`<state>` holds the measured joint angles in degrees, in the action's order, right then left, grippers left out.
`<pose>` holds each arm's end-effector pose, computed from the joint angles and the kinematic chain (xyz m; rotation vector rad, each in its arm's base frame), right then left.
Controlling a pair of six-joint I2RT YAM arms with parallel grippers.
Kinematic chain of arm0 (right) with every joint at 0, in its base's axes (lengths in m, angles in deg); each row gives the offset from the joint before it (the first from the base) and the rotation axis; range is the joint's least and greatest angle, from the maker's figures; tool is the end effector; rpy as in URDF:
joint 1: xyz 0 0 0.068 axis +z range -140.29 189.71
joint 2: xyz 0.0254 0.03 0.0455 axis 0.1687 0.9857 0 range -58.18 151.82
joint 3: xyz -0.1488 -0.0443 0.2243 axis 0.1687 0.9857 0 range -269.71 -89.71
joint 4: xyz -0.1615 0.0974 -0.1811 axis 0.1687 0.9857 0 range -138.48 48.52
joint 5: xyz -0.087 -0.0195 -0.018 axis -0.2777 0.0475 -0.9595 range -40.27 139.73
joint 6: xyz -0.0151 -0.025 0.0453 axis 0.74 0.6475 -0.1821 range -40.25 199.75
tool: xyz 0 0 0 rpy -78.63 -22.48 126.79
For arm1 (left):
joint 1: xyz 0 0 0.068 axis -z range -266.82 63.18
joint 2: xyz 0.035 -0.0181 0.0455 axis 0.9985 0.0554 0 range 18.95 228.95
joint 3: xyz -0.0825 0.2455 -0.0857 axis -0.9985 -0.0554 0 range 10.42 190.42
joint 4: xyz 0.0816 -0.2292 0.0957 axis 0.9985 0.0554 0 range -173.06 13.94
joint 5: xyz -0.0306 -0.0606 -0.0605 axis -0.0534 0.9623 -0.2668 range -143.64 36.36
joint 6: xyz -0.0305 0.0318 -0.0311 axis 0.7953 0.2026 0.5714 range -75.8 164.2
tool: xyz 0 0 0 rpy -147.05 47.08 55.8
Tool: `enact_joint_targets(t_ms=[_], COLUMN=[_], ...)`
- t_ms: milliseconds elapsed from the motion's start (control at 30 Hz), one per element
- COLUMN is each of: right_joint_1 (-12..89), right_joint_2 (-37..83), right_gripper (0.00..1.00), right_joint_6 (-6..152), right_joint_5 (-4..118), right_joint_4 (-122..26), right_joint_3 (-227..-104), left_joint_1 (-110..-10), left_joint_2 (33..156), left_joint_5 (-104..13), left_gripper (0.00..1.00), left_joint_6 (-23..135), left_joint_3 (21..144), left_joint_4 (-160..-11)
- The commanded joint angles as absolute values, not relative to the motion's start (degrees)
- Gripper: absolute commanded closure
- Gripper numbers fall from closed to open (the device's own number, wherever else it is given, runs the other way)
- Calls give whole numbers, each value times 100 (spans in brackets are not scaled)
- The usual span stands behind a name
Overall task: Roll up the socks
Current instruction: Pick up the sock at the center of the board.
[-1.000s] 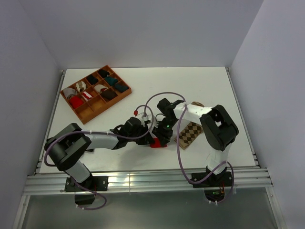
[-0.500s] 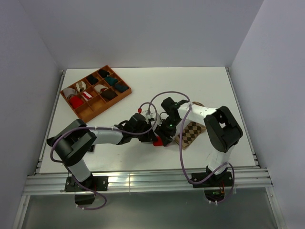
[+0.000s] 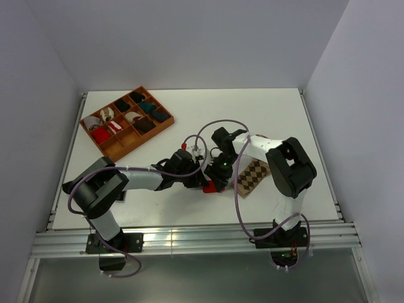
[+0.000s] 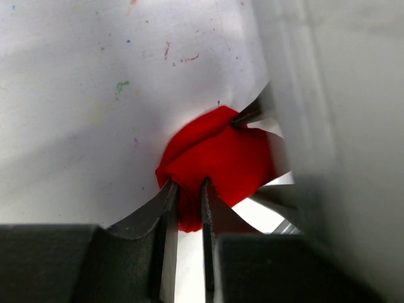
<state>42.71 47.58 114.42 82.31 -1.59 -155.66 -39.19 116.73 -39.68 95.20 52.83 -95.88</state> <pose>0.2616 0.1927 0.1529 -1.6659 2.4404 0.8619 0.2122 -0.2454 0.1342 0.0629 2.5763 -1.0632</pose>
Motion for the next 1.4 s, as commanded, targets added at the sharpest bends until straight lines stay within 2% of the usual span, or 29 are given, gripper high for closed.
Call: enact_joint_targets(t_ms=[0,67,133,167,233,267,333,467,500,600,700,933,1233,1367], right_joint_1=[4478,4496,4522,4513,4513,4513,4513,4513,4513,4496,4487,4469,4452,4434], right_joint_2=[5309,5353,5379,5397,5441,5450,5450,5284,5248,5099,5002,4809,4545,4422], right_gripper=[43,54,60,74,82,91,100,100,100,100,100,100,100,100], right_joint_6=[11552,11534,11525,11508,11473,11438,11420,11393,11367,11280,11192,10884,10313,10085], right_joint_5=[7733,7689,7689,7680,7619,7567,7487,7470,7469,7504,7583,7680,7812,7725], right_joint_4=[-181,-198,-216,-242,-286,-382,-471,-576,-629,-734,-770,-849,-752,-744], right_joint_3=[-15475,-15440,-15378,-15352,-15282,-15255,-15142,-15036,-15018,-14956,-15000,-15272,-15861,-16037], left_joint_1=[-3725,-3725,-3734,-3734,-3725,-3725,-3734,-3725,-3725,-3725,-3725,-3541,-3110,-3075], left_joint_2=[12091,12064,11994,11968,11871,11784,11661,11213,10942,10231,9545,8742,9155,9304], left_joint_5=[-4291,-4292,-4326,-4318,-4326,-4344,-4379,-4774,-4853,-5187,-5337,-5891,-6550,-6655], left_gripper=[100,100,100,100,100,99,99,86,76,63,56,53,52,51], left_joint_6=[8867,8972,9104,9270,9508,9744,9974,10352,10422,10747,11187,12065,12717,12770], left_joint_3=[5261,5252,5164,5077,4936,4762,4585,4207,4136,3777,3398,2950,2862,3019], left_joint_4=[-8956,-9026,-9105,-9271,-9526,-9815,-10071,-10204,-10204,-10213,-10319,-10545,-11697,-11672])
